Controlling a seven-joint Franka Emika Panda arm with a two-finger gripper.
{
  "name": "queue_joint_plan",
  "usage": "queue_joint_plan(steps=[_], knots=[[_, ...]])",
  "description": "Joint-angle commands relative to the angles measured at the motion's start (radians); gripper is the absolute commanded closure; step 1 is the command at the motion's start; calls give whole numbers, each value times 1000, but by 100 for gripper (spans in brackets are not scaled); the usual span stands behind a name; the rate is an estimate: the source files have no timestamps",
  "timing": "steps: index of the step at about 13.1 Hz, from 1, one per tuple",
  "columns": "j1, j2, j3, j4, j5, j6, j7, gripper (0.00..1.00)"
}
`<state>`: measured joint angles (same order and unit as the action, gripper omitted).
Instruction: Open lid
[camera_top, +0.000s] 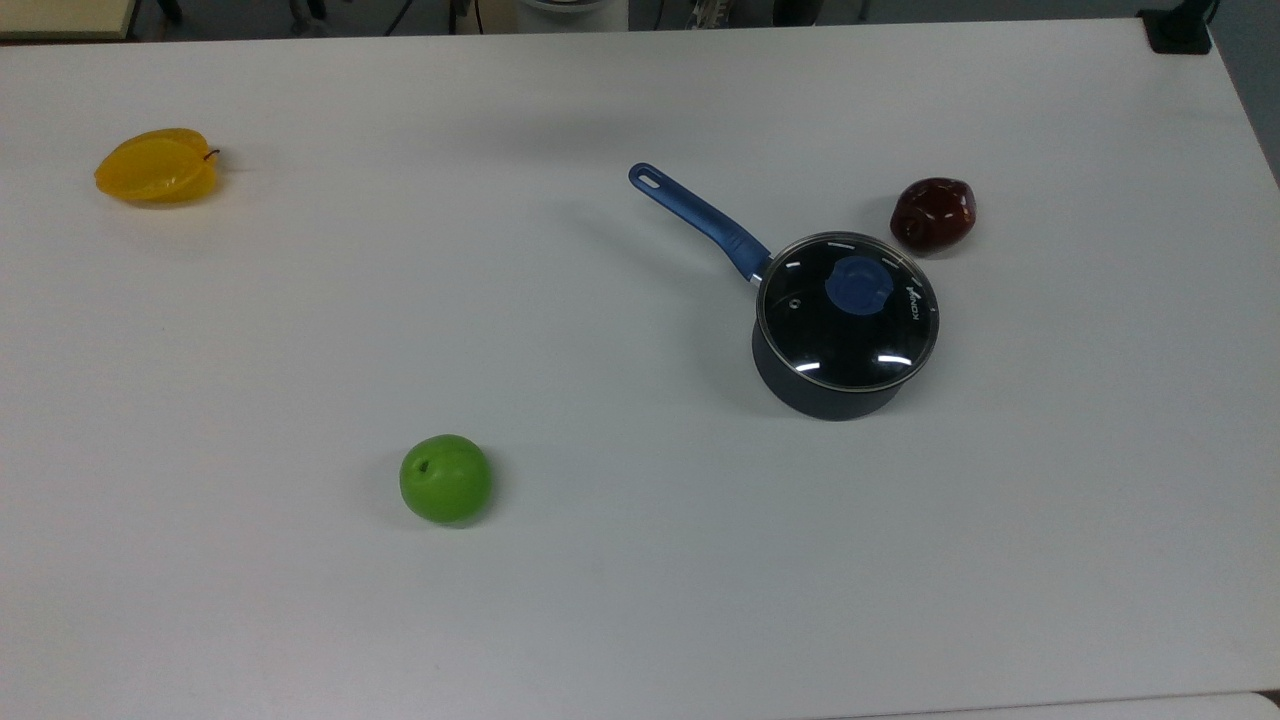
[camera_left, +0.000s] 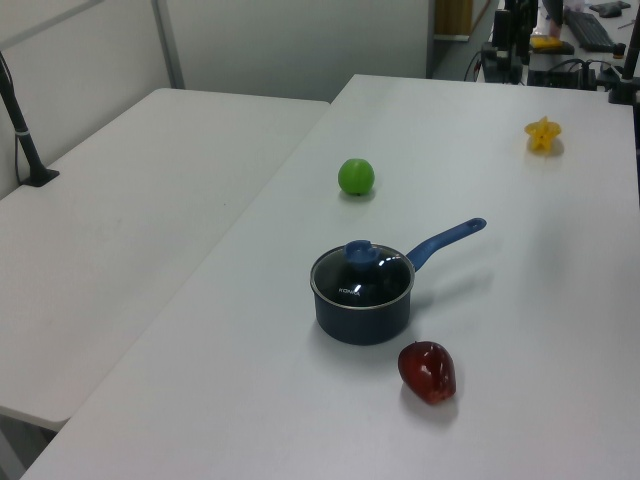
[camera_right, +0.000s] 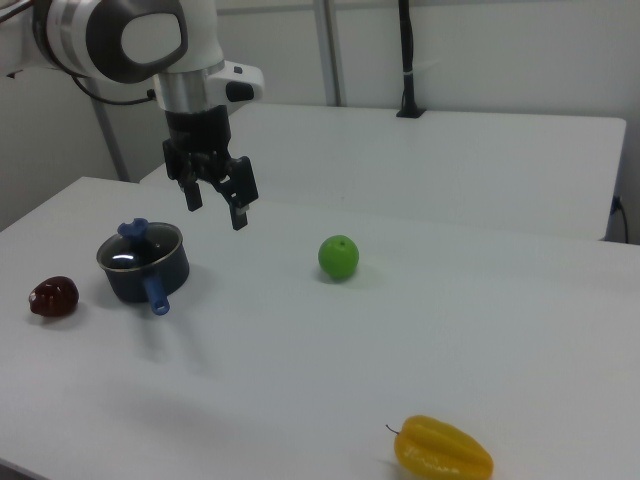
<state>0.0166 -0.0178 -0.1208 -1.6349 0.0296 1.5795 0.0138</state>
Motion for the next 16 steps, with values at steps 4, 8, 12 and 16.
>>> queue_joint_plan(steps=[4,8,12,16], knots=[[-4,-17,-3,-2,-10,-10,-9,0],[14,-19,-36,6,-14,-10,-9,0],[14,-18,-45,12,-16,-10,-9,0],[16,-7,-34,18,-10,-7,-6,0]])
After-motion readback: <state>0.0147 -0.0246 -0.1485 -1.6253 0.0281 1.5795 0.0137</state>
